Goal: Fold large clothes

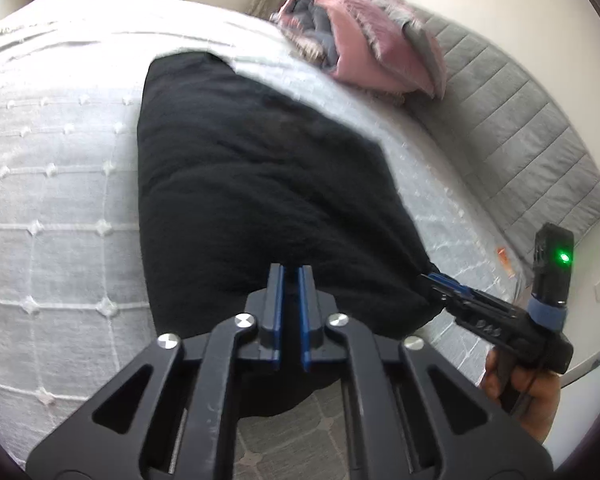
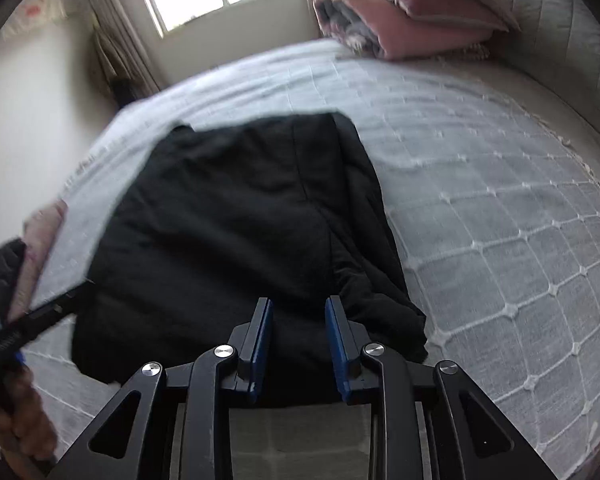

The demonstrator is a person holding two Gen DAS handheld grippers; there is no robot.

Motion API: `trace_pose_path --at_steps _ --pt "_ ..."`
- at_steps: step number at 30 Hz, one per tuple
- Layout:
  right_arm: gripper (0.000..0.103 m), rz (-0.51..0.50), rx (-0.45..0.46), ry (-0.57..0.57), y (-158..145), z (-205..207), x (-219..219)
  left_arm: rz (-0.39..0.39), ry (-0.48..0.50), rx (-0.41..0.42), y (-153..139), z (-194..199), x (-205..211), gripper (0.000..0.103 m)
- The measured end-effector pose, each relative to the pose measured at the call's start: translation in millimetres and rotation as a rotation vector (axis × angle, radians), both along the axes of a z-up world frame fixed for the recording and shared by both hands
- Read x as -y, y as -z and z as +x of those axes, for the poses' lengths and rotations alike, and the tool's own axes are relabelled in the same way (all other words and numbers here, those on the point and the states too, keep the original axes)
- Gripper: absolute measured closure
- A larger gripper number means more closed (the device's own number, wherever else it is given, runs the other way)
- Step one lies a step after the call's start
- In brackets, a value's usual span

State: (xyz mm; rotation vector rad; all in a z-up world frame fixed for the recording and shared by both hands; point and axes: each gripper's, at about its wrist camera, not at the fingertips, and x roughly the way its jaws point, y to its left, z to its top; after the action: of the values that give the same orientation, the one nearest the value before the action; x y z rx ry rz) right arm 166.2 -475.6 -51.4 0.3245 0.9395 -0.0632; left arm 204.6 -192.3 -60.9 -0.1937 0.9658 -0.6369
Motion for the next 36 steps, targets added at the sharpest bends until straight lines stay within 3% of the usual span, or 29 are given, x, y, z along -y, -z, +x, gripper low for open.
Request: trace_pose_path --at_steps 2,6,10,17,23,26,29,32,36 --pt "0.078 -0.056 -0.035 -0.004 10 5 -8 -0.004 -0.003 -0.047 15 4 2 0.1" --pt "0.078 -0.047 -0.051 0.011 21 9 -8 -0.034 -0.012 -0.1 29 10 -2 0.101" --pt "0.078 -0.043 -0.04 0.012 20 6 -8 0.038 -0.009 -0.025 22 -5 7 0.101" --pt "0.076 -0.061 -0.012 0.011 8 -2 -13 0.042 -0.003 0.037 -14 3 -10 0.1" --pt "0.065 0.019 0.149 0.048 -29 -22 -7 0.012 -0.052 0.042 -49 62 -24 0.093" --pt "0.061 0.025 0.228 0.075 -45 -27 -10 0.088 -0.064 0.044 -53 105 -7 0.093" --pt "0.061 0.092 0.269 0.082 -52 -28 -9 0.122 -0.091 -0.035 -39 145 10 0.093" --pt "0.061 0.172 0.261 0.111 -48 -24 -1 0.151 -0.133 -0.09 -19 176 21 0.093" --pt "0.061 0.143 0.174 0.133 -37 -13 2 0.144 -0.17 -0.116 9 187 29 0.093"
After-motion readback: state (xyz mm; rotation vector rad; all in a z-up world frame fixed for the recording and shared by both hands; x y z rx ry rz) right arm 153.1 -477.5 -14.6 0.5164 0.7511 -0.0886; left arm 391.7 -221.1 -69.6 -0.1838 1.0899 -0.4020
